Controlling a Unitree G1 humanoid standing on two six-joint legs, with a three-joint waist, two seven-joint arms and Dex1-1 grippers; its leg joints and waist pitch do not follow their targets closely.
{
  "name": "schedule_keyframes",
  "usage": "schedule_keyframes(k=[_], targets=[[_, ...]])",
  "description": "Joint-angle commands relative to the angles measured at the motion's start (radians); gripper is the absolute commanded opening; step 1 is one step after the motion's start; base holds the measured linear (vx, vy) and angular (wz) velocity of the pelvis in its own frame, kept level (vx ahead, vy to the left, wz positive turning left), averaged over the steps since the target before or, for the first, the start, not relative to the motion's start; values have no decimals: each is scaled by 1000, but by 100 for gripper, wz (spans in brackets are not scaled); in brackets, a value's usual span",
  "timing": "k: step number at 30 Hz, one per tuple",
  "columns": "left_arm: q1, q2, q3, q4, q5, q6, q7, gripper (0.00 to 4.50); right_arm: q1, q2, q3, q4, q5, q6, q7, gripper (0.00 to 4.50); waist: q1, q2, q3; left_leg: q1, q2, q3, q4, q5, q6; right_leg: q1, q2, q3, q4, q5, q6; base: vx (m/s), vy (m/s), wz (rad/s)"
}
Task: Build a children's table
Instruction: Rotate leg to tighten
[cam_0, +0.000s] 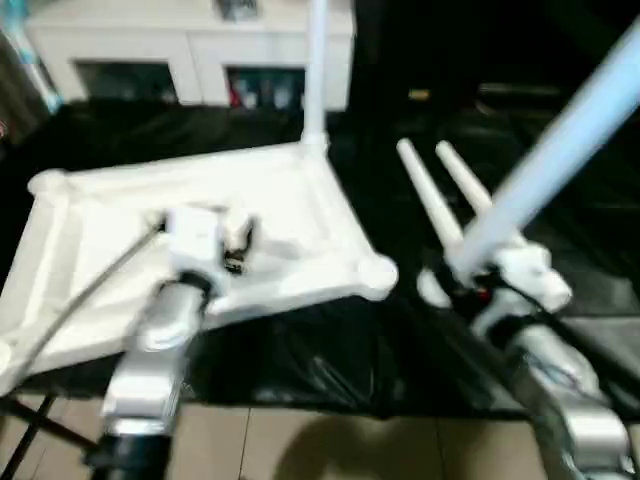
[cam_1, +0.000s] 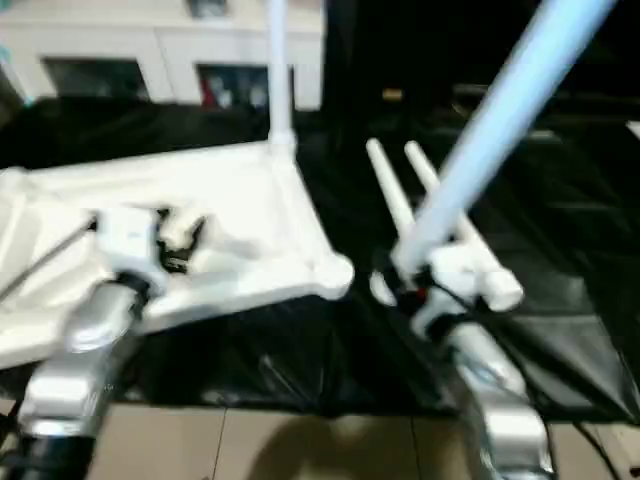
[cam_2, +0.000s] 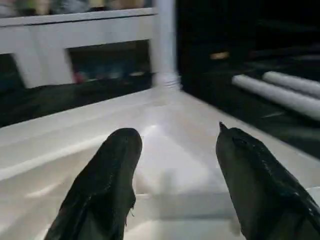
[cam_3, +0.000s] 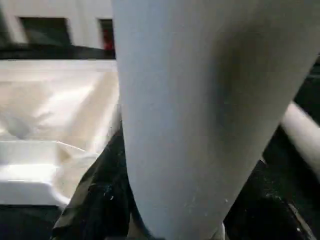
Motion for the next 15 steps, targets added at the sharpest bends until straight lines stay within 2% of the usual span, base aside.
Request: schedule_keyframes(k=[1,2,3,4,5,6,7,8,9,10,11,12,13,14,15], targets=[[21,17,22,-22,1,-1,5,287,-19,5,30,6,-6,-9,9,191,8,9,-53,-51,26,-21,-105,153,89,75,-70,6,-83,249,-161,62,5,-7],[21,17,22,-22,1,-1,5,287,-19,5,30,6,-6,-9,9,191,-20,38,-58,22,79,-71,-127,117,153,27,-38,-24,-39,108,-116,79,9,-7],[22,18,22,-24,1,0,4,287,-20,5,31,7,-6,-9,9,191,-42,35,-59,73,113,-108,-135,94,221,-17,-38,-32,-10,52,-116,95,4,-2],[23,20,22,-27,1,1,2,287,-24,6,32,7,-5,-7,10,191,-70,25,-71,138,156,-160,-142,83,356,-71,-59,-33,35,-17,-104,95,4,-2],[24,20,22,-27,1,1,1,287,-26,7,33,6,-5,-5,11,191,-75,23,-69,147,163,-169,-138,112,411,-92,-68,-29,50,-24,-80,67,9,0],[22,22,25,-27,-1,-1,-1,287,-32,7,34,6,-5,-4,13,191,-77,6,-62,134,161,-164,-134,151,472,-107,-91,-7,54,3,-38,0,0,0],[20,23,27,-26,-3,-2,-1,287,-35,7,36,6,-5,-3,14,191,-65,-24,-49,68,83,-93,-111,83,403,-60,-120,27,-33,96,-63,0,0,0],[20,23,27,-26,-3,-2,-1,287,-35,7,36,6,-5,-3,14,191,-29,-53,-44,-40,-29,-11,-36,8,272,54,-162,88,-116,16,-105,0,0,0],[20,23,27,-26,-3,-2,-1,287,-35,7,36,6,-5,-3,14,191,-6,-39,-50,-55,-20,-17,-5,23,212,83,-207,113,-138,-66,-135,33,-63,6],[19,23,29,-26,-3,-2,-2,287,-37,6,36,6,-5,-3,15,191,-3,-44,-41,-66,-10,-22,1,34,162,89,-213,117,-149,-146,-146,33,-63,6],[19,23,29,-26,-3,-2,-2,287,-37,6,36,6,-5,-3,15,191,-1,-31,-42,-72,-2,-28,-27,81,97,100,-177,84,-145,-215,-159,25,-54,2],[15,27,32,-25,-18,9,-18,287,-43,3,34,11,-2,-3,15,191,-7,-10,-35,-49,17,-27,-87,92,73,81,-133,40,-142,-207,-163,50,-8,0],[14,27,32,-25,-21,11,-21,287,-44,2,33,12,-2,-4,15,191,-15,7,-42,-10,34,-32,-120,101,67,50,-89,9,-113,-95,-155,50,-8,0],[-7,41,30,-9,-40,26,-57,287,-57,-4,32,23,9,-1,28,191,-22,11,-64,24,51,-47,-118,165,110,33,-81,-2,-70,94,-165,77,15,7],[-7,41,30,-9,-40,26,-57,287,-57,-4,32,23,9,-1,28,191,-27,12,-68,28,55,-56,-112,236,138,21,-78,-3,-53,194,-167,82,26,7]])
